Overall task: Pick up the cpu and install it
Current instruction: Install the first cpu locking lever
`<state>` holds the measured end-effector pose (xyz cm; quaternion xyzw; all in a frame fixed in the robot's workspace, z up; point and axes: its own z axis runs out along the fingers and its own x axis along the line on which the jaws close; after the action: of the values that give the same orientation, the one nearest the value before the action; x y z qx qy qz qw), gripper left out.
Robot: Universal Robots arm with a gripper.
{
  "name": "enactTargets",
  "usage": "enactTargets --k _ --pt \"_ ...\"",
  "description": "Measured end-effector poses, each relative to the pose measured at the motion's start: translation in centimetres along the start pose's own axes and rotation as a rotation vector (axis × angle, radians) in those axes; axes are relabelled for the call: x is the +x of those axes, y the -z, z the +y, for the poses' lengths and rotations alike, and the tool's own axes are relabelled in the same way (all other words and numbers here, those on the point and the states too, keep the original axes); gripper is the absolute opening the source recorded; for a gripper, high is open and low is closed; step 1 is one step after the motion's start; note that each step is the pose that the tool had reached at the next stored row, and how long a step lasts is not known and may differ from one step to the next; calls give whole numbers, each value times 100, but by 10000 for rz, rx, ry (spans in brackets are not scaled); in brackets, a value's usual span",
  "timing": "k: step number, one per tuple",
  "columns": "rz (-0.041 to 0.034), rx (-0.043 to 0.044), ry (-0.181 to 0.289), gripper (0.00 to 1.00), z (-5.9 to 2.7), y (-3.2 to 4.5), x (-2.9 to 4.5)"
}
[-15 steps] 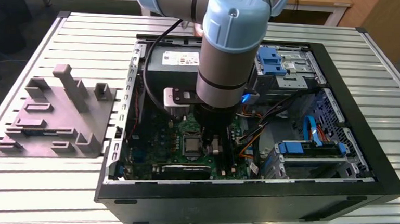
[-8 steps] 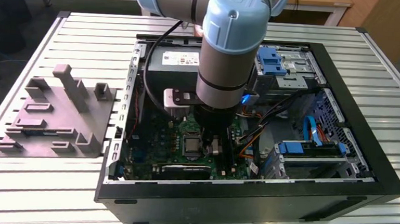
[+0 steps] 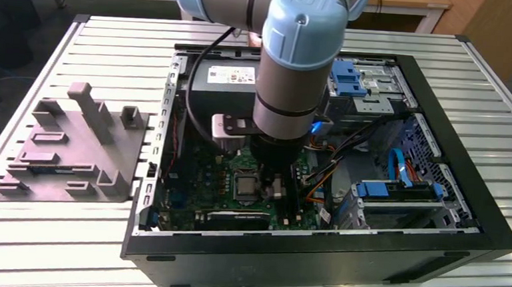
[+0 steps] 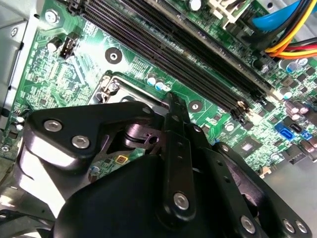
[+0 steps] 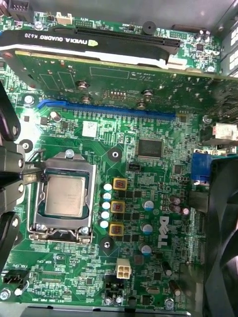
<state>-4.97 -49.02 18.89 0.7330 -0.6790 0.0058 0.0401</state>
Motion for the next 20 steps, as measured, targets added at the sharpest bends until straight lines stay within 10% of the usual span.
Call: enactTargets --k 20 --pt "-4 0 2 11 7 -23 -3"
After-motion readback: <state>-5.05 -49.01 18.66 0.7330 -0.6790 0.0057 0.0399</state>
